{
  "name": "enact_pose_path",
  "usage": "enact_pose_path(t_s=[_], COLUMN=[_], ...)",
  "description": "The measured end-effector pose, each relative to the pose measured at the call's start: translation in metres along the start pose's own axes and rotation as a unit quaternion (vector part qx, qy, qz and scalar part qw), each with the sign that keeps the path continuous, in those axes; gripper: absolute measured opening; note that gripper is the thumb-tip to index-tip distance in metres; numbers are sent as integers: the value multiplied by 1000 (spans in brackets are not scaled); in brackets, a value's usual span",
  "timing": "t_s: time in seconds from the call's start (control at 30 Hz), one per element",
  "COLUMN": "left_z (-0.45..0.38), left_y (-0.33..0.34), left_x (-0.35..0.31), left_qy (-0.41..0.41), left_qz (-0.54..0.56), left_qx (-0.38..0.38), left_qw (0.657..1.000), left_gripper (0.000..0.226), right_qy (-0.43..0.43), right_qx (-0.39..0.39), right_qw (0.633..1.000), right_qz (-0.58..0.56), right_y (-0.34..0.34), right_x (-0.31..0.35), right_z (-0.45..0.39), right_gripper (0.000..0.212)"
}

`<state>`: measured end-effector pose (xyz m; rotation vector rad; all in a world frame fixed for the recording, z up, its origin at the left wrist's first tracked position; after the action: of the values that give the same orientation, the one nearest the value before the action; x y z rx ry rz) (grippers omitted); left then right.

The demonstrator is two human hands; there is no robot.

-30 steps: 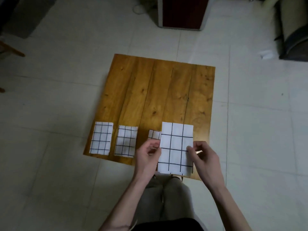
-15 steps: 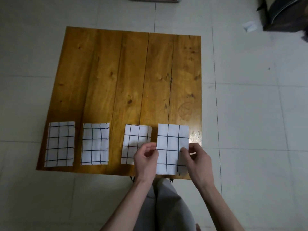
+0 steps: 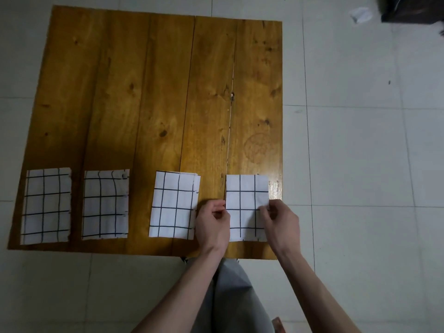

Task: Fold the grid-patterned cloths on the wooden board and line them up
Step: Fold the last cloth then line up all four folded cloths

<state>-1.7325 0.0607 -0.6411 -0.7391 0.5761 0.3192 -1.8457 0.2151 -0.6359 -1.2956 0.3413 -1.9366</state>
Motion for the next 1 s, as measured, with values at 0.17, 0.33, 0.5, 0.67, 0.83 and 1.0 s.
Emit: enact_pose_path(t_s=[0.17,0.33,0.5,0.67,0.83,1.0], left_z=[-1,8,42,89,132,167], left_y=[4,-4,-37,-94,-168,-240], left_x=[1,-9,-34,-69,-102,-120], left_qy=[3,13,37,98,202,278], left_qz=[-25,-48,-8,15,-71,-154], left_qx=[16,37,38,23,-54,-147], left_qw=[1000,998,999,995,975,936], left_gripper=[22,24,19,25,29,50], right_qy=[-28,-31,-65,-147,-280,-385], right_qx=[15,40,57,67,44,28], right_qw=[997,991,989,978,942,899], right_qz=[66,127,120,132,178,205], right_y=[0,-15,-41,-74,-104,-126], right_x=[3,20,55,117,183,246], right_z=[-4,5,36,87,141,179], right_gripper=[19,32,44,48,60,65])
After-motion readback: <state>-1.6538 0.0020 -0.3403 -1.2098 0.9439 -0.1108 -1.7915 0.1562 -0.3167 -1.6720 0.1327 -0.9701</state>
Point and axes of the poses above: each hand's wrist, its own z-axis away from the middle knuckle, its own y-axis out of the palm, x = y × z, the point moved 5 cm from there along -z, towards the middle knuckle, and after that the axes turned 11 degrees about -z, right-handed, at the moved point
